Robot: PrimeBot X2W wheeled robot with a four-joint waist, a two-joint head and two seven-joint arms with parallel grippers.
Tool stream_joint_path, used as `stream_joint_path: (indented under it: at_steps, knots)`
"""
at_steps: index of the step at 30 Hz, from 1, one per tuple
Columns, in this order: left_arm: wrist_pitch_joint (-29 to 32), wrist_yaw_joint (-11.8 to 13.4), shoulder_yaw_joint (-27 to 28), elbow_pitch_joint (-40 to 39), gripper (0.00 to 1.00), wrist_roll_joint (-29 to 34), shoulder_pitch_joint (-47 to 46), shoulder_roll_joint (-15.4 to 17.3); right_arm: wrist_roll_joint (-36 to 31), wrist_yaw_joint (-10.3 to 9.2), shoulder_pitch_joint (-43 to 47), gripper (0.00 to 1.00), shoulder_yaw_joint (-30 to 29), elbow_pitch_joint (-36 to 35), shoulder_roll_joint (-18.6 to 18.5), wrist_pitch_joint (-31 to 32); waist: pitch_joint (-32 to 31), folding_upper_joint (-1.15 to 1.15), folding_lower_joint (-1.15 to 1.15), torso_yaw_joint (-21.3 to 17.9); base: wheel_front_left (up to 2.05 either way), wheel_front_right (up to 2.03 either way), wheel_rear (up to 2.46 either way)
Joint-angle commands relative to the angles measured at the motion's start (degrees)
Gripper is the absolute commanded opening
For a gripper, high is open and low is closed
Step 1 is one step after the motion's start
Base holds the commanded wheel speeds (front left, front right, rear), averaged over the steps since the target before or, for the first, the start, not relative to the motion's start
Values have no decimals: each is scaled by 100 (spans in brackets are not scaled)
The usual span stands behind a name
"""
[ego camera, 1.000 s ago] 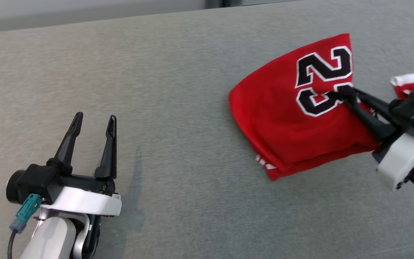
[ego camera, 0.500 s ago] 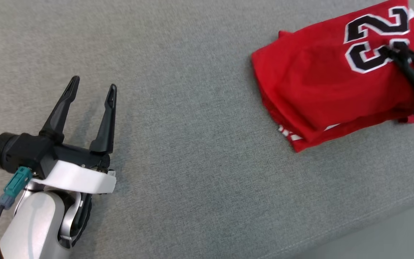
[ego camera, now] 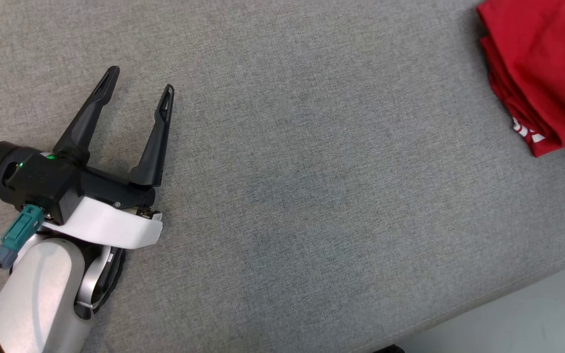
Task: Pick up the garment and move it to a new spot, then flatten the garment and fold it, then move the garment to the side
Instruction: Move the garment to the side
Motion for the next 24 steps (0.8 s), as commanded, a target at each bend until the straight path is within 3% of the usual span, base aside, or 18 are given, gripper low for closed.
stream_joint_path:
  at_steps: [1,3,4,5,6,13,17,21,24]
  knots:
    - [17,-39,-7,-16,100,29,-99,34,-113,-4,-112,0,-16,158,39,-67,41,0,0,-6,0,0,0]
    - [31,-48,-40,-23,100,44,-150,30,-257,-4,-274,0,-105,491,129,-115,81,0,0,20,0,0,0]
    - [36,-55,-63,-24,100,48,-176,18,-316,-4,-337,7,-159,670,214,-143,96,0,0,45,0,0,0]
    - [42,-73,-82,-25,100,48,-214,13,-404,-4,-398,37,-245,859,281,-183,112,0,0,76,0,0,0]
    - [40,-86,-99,-20,100,47,-247,6,-461,-4,-438,100,-350,1065,364,-212,121,0,0,105,0,0,0]
    - [-143,-37,-105,143,100,-10,-243,-70,-450,-4,-313,100,-1096,2053,1001,-582,-5,0,0,285,0,0,0]
    - [-273,-5,-102,285,100,-72,-83,-125,-209,-3,-116,100,-1628,2195,1371,-956,-234,0,0,369,0,0,0]
    - [-397,79,-31,436,100,-178,123,-181,-142,-4,249,100,-2211,1700,1756,-1149,-601,0,0,429,0,0,0]
    - [-492,170,68,502,100,-276,304,-196,-265,-3,717,100,-2748,654,2236,-1161,-867,0,0,493,0,0,0]
